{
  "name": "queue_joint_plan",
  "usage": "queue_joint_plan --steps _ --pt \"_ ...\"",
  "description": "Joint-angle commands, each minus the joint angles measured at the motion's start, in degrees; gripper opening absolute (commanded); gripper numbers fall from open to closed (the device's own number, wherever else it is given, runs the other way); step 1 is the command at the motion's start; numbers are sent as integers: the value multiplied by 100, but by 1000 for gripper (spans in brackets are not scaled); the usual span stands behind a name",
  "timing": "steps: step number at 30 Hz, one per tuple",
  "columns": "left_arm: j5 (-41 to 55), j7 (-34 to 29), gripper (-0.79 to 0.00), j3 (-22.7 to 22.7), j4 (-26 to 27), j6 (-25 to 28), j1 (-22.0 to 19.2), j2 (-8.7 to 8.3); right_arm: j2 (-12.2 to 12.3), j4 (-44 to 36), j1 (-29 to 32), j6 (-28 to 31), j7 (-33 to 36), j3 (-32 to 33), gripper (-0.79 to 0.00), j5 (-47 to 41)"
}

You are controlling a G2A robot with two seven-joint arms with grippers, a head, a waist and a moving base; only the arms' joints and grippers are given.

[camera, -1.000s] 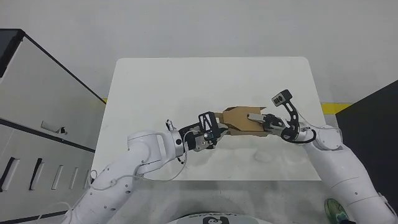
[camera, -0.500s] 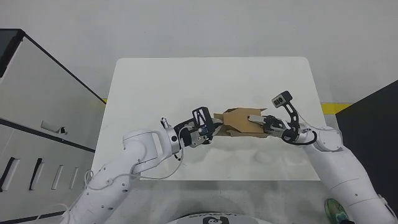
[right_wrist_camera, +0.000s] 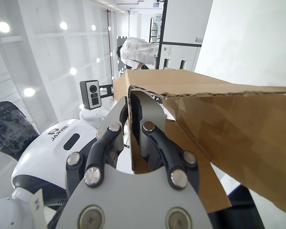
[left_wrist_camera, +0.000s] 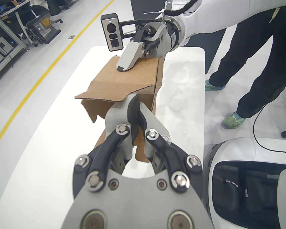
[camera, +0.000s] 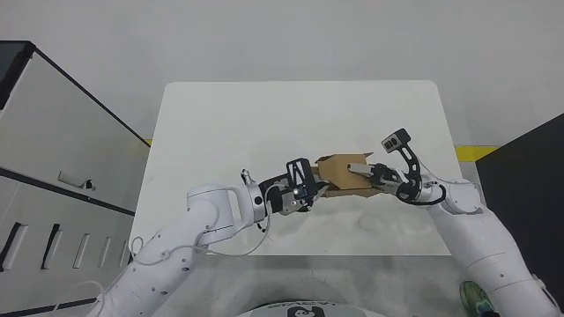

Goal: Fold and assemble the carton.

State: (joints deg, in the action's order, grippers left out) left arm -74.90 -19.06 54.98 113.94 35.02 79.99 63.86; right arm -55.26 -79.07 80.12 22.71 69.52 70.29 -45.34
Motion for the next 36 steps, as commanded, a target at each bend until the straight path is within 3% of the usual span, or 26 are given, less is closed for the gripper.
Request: queue_joint_plan --steps 1,36 --pt "3 7 -785 -9 -3 14 0 -2 -9 7 -1 -10 -37 3 -785 -7" --pt "-86 -427 -785 -337 -76 -110 -204 33 -129 88 -53 -279 -477 67 -785 295"
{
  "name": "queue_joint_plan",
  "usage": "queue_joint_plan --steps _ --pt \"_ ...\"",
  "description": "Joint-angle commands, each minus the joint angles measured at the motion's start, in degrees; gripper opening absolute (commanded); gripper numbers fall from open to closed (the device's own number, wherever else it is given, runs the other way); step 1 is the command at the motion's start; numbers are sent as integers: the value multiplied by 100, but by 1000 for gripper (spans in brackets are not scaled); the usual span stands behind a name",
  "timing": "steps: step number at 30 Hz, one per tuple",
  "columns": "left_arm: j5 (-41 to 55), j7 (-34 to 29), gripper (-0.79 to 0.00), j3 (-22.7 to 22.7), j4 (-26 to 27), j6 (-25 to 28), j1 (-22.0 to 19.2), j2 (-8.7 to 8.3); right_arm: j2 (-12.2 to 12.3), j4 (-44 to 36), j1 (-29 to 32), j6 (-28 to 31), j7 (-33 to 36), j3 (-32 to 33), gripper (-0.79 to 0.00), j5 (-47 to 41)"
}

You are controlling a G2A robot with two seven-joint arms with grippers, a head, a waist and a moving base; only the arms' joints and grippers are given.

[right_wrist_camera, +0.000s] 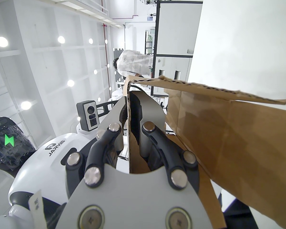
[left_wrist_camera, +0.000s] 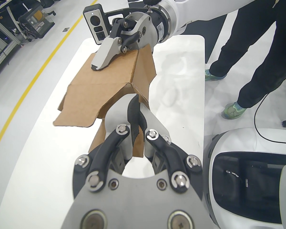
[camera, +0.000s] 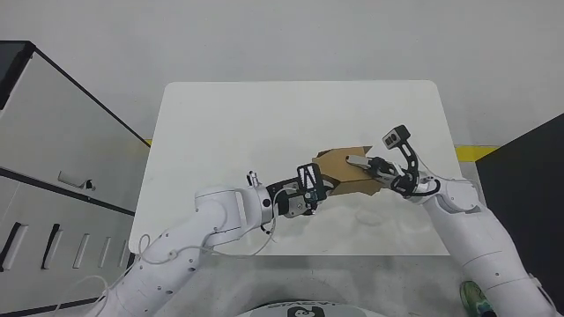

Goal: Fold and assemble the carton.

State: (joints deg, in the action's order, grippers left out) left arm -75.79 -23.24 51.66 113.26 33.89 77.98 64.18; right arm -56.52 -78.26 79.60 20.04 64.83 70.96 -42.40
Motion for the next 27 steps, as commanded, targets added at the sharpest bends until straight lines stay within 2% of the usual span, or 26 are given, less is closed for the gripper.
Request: queue_joint_plan --steps 1,15,27 --pt "2 -33 -785 -10 -20 -4 -8 1 -5 16 -5 -28 -20 0 -785 11" --pt "145 -350 -785 -74 -91 -23 -93 12 -55 58 -60 -161 -155 -43 -785 182" --pt "228 -264 -785 -69 -109 34 -111 6 -88 137 -90 -212 -184 -37 -785 223"
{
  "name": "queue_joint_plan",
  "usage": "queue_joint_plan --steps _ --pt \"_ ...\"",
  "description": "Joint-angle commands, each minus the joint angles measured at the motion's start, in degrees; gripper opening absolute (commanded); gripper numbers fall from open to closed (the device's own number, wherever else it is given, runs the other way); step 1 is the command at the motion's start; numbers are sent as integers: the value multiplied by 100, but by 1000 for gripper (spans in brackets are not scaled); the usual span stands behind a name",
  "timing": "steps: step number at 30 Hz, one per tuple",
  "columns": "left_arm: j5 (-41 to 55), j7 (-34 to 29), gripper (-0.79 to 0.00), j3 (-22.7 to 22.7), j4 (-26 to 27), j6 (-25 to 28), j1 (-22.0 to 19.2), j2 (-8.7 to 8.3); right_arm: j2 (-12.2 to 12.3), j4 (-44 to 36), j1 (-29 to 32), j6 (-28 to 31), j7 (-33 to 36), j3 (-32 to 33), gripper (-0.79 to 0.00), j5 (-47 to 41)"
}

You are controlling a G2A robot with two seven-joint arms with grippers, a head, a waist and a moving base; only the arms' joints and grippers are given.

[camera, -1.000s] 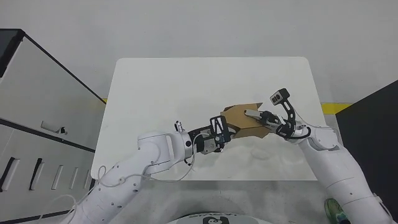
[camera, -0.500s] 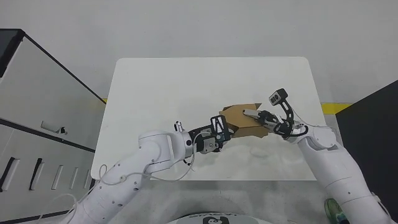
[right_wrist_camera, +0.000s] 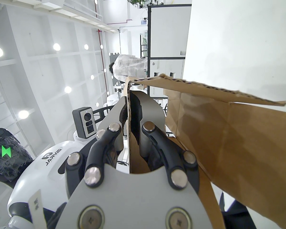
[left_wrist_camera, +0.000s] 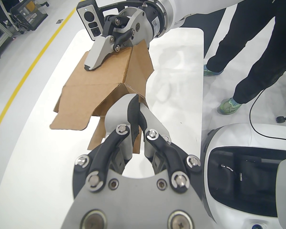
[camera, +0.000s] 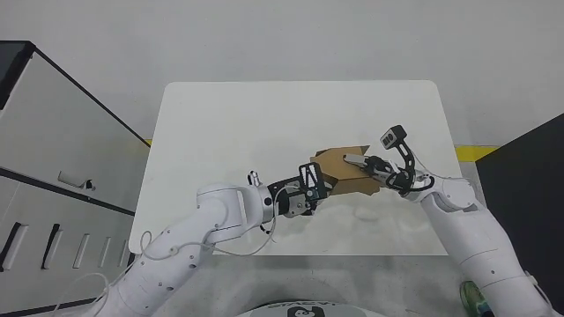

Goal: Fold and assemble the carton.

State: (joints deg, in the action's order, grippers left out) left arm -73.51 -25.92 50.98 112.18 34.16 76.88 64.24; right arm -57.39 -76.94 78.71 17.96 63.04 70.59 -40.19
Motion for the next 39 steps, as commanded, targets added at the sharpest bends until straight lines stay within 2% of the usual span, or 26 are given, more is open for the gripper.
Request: queue_joint_plan --steps 1,18,26,31,39 --pt "4 10 -785 -2 -3 15 0 -2 -5 5 -4 -6 -7 0 -785 2" --pt "-89 -61 -785 -301 18 26 -103 40 -69 -84 -11 -120 -76 -85 -785 61" --pt "-130 -109 -785 -412 -18 -45 -174 69 -92 -155 8 -96 145 -135 -785 18" --pt "-106 -108 -785 -268 3 -132 -140 46 -80 -129 21 2 331 -53 -785 7" --pt "-90 -92 -785 215 203 -122 148 -72 -41 -174 107 202 680 212 -785 -149"
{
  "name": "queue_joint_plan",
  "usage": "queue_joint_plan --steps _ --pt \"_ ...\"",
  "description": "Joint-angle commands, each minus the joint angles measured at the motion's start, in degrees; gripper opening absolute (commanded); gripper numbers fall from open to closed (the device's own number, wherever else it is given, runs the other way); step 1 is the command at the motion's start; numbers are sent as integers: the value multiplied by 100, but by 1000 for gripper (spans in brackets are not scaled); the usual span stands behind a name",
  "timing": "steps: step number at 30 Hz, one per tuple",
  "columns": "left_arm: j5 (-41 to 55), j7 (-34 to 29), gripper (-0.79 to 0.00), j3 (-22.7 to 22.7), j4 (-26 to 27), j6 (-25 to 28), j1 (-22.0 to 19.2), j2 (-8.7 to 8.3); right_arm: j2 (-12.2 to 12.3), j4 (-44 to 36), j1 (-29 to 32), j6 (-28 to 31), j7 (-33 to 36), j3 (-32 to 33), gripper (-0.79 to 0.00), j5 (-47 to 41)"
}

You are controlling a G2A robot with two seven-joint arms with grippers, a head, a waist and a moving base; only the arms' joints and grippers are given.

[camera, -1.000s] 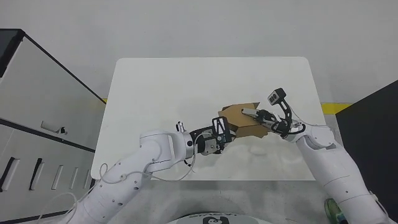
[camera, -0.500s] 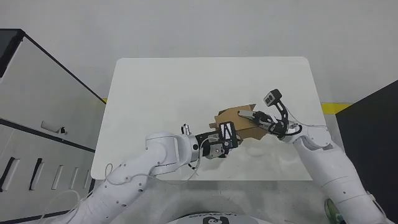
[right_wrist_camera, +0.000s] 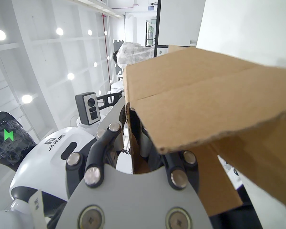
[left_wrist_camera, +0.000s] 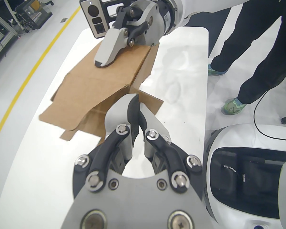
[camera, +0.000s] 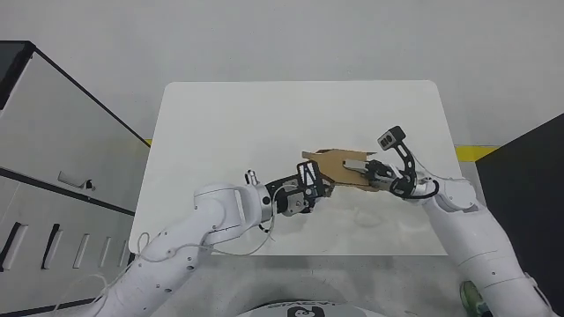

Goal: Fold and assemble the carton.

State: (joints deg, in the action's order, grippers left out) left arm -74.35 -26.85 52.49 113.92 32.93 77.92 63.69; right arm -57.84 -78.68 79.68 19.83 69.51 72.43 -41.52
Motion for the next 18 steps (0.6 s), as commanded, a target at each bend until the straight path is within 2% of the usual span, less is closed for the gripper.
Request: queue_joint_plan --steps 1,9,18 --pt "-10 0 -785 101 45 6 69 -25 6 -2 17 27 52 44 -785 -23" --pt "-22 35 -785 520 146 21 336 -124 31 -34 100 171 361 220 -785 -134" --pt "-9 156 -785 562 162 67 380 -144 44 -51 145 268 792 271 -785 -187"
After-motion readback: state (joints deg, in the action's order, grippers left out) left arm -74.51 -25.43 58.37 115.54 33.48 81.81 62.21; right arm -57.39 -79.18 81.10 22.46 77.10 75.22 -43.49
